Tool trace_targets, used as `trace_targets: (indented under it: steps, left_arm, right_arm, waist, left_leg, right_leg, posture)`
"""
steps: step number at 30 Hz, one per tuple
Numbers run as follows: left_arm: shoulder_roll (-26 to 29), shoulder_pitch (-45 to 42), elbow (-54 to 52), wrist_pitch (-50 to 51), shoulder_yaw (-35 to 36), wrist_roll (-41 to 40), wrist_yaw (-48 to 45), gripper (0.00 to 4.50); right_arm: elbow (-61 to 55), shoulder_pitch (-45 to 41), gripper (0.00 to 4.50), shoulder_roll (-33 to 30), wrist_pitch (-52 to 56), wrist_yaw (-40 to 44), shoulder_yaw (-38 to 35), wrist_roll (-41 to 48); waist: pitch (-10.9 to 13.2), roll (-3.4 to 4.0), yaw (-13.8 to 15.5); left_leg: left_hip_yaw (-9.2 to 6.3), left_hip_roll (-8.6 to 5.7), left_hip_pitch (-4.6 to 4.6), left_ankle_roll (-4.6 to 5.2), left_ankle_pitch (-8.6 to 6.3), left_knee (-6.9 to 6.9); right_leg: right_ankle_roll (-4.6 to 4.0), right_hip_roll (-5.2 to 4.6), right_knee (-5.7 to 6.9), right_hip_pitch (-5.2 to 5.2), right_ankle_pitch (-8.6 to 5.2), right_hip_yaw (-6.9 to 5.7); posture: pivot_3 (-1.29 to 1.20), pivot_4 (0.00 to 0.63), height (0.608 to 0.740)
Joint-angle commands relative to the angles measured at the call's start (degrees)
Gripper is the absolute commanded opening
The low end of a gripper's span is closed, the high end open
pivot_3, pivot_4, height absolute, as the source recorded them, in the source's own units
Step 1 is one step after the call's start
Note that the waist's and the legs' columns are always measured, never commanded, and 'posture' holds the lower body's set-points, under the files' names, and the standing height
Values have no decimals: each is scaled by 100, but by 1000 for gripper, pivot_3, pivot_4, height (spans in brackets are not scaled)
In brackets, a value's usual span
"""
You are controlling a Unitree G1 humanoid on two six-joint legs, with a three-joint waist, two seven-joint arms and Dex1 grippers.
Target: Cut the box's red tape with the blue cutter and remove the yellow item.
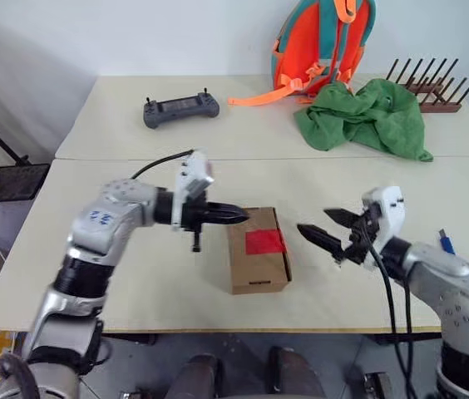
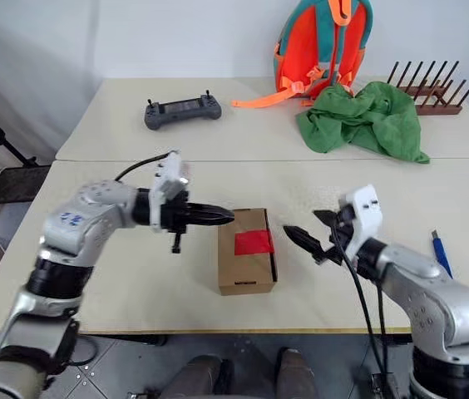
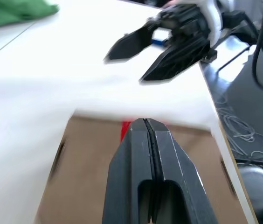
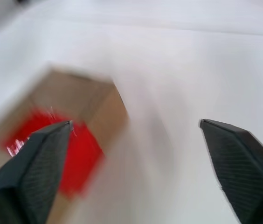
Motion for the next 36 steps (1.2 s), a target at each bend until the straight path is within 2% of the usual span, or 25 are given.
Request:
trace_targets:
  steps: [1,4,13,24,30,36]
  left_arm:
    - [-105,28,164,-191,-261,455,356,0]
    - [-155,84,176,-148,-393,641,514,0]
    - [-74,280,28,-144,-405,716,533,0]
    - [-55,437,12,-270,-453,762,516,0]
    - [-111,571,-89,-259,-555,771,555,0]
    - [-83,655,-160,-234,-569,765,555,0]
  right_arm:
    - [62,-272,4490,104,274,-326,162,136]
    - [216,-414,4490,120,305,-440,340,68]
    - [847,-607,4490,179,-86,-560,724,-210]
    - [1052,-621,4490,-399,223,-617,724,-434]
    - [799,-614,4490,-909,-60,-351,1405,-776]
    - [804,-388,4490,-1484,-1029,-22,2366,-1685]
  waist:
    - [0,0,-24]
    - [0,-1,-21]
    - [0,-1,-4]
    - [-5,-9,12]
    - [-6,-10,6]
    - [-6,-11,10]
  left_leg:
    - [4,0,-11,0,0,-1]
    - [28,-8,-38,4,2,5]
    - [31,-9,-38,7,4,18]
    - [29,-9,-29,6,7,24]
    - [29,-10,-29,8,7,19]
    - [32,-10,-29,7,8,20]
  right_leg:
    - [-1,2,6,-14,-1,2]
    - [-1,2,42,-64,-1,-8]
    - [-1,1,46,-59,-1,-10]
    - [-1,-1,51,-48,-1,-9]
    - [-1,-2,47,-47,-1,-6]
    - [-1,0,46,-48,-1,-9]
  posture:
    - [0,150,740]
    - [0,150,740]
    - [0,150,740]
    - [0,150,740]
    - [0,150,740]
    - [0,150,740]
